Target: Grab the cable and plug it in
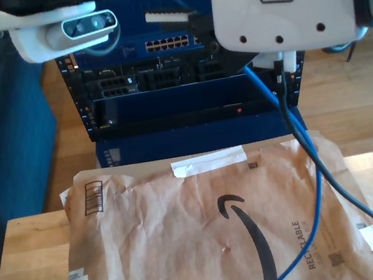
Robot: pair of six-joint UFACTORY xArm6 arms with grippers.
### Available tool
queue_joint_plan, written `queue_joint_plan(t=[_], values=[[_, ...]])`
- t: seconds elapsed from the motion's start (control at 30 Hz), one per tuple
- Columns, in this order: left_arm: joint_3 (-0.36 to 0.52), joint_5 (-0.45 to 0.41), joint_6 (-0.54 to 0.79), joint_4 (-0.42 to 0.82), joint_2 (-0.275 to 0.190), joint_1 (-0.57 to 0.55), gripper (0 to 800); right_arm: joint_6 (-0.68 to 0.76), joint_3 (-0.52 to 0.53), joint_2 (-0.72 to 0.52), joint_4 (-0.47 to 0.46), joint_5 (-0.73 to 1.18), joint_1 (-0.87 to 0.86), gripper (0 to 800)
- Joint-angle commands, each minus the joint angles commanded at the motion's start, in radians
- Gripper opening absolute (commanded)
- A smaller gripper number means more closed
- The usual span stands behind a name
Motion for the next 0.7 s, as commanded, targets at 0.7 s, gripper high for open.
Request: queue_joint_plan(t=[0.7], values=[[0.008, 0.0, 0.0, 0.0, 0.0, 0.0, 21, 0.009, 0.002, -0.006, 0.003, 0.0, 0.006, 267]])
